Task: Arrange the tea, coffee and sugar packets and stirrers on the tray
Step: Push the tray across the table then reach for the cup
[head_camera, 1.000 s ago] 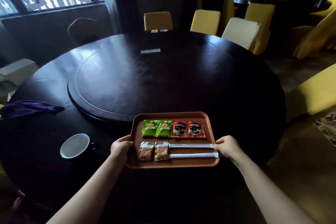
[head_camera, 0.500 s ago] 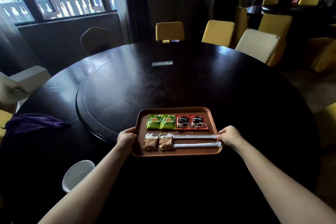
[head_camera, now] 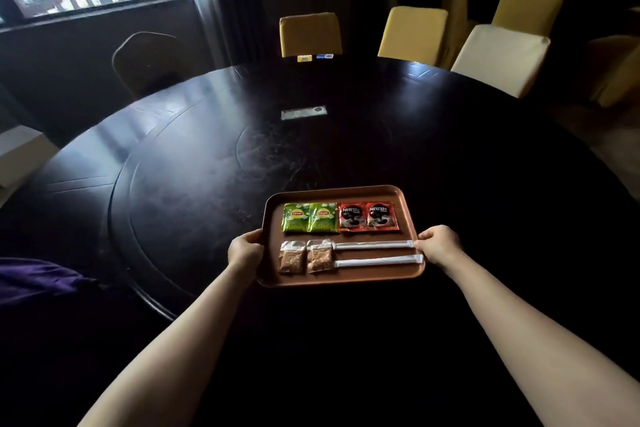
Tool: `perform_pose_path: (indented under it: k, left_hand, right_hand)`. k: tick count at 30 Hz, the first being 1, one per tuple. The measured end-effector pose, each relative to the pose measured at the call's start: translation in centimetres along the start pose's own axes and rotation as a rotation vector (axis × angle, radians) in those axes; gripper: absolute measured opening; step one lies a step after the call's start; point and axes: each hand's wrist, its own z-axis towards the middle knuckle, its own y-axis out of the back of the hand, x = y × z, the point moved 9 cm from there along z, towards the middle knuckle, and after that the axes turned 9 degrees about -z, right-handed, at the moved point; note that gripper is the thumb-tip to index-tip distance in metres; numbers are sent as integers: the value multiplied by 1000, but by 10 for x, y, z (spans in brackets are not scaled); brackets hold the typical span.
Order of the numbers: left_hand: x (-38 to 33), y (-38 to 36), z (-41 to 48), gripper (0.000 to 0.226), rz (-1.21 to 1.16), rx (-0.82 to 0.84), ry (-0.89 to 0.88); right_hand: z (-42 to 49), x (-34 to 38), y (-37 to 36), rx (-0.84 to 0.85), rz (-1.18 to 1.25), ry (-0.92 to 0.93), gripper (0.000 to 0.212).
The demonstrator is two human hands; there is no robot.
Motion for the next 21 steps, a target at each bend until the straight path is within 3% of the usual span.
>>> perform_pose_path:
  k: [5,8,21]
  left_hand:
    - [5,-3,22,54,179,25,-23]
    - [8,-4,28,56,233,30,-31]
    - [5,6,31,48,225,-24,-50]
  right_hand:
    - [9,2,-10,-27,-52,-9,4]
    - [9,1,-14,-45,-97,-11,9]
    - [8,-2,-25,-142,-120,-42,7]
